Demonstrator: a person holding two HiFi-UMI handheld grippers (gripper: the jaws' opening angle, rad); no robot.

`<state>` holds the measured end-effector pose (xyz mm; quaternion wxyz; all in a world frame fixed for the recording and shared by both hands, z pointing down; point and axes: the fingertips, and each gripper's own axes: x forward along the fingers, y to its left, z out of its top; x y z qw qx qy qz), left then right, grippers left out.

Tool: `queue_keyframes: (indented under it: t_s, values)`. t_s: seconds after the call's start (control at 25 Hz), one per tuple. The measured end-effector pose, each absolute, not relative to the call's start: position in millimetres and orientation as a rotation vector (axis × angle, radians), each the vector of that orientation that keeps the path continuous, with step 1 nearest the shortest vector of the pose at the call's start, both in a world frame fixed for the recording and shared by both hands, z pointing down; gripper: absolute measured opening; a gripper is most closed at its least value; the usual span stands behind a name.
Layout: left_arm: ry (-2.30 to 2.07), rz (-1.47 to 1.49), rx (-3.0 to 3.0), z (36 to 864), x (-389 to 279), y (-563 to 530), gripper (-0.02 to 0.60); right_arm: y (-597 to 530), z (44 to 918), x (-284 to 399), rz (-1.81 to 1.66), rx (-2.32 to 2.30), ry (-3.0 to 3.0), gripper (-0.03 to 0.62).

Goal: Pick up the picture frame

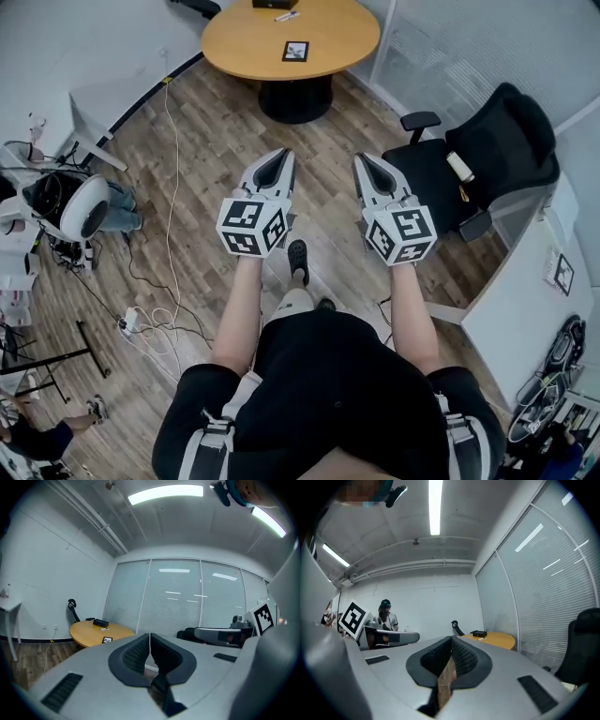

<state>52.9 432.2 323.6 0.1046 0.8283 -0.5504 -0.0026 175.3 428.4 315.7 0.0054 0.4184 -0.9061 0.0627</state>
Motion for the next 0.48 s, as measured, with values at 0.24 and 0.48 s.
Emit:
queue_keyframes:
  t_s: [0.24, 0.48]
  values:
    - [-1.628, -0.037, 2.486, 302, 10, 330, 0.028, 328, 287, 135, 0.138, 1.326, -2.833, 0.017]
    - [-1.59, -0.002, 2.517, 302, -30, 256, 0.029, 254, 291, 94, 0.18, 1.386, -2.81, 0.017]
